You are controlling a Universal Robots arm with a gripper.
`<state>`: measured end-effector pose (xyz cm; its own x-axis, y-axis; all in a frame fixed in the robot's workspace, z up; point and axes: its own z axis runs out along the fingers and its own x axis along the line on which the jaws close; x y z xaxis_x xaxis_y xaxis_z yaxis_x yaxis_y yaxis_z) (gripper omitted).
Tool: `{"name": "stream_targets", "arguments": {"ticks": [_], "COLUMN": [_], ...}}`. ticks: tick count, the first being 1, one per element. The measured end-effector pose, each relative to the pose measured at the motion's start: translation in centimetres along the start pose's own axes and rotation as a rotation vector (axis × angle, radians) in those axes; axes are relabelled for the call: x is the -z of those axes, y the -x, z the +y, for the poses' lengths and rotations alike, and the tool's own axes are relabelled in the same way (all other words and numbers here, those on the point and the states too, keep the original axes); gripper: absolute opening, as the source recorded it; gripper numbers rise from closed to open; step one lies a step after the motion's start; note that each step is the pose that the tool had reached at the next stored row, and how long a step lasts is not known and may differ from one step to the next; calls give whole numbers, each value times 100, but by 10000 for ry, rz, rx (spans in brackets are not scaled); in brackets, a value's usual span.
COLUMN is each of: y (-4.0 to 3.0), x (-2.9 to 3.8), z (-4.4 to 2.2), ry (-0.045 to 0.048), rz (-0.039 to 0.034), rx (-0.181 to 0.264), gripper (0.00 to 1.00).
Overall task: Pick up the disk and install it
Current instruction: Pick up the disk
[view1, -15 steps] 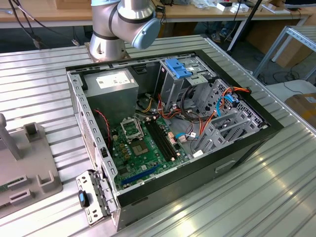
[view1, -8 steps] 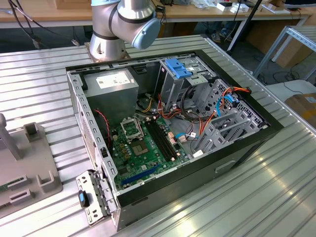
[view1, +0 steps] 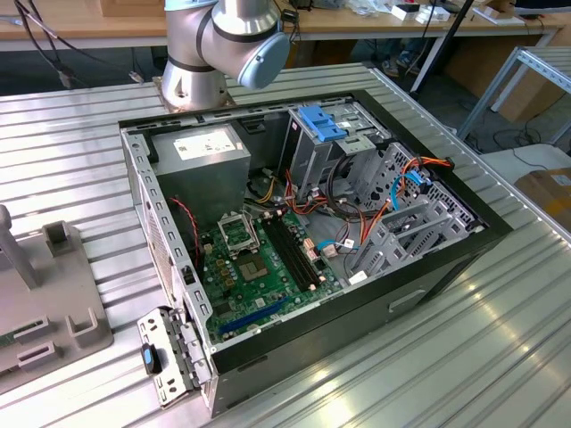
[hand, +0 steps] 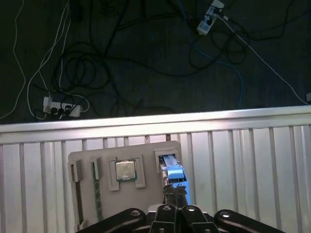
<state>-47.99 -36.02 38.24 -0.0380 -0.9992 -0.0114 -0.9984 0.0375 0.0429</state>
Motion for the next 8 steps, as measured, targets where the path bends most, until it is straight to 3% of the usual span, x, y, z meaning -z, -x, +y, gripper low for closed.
{"name": "stream_targets", "arguments": {"ticks": [2, 5, 8], "y": [0, -1, 0], "x": [-10, -10, -12], "z": [0, 4, 7], "ry": [-127, -174, -389], "rz": [25, 15, -59], "rx": [674, 700, 721], "gripper": [11, 11, 11]}}
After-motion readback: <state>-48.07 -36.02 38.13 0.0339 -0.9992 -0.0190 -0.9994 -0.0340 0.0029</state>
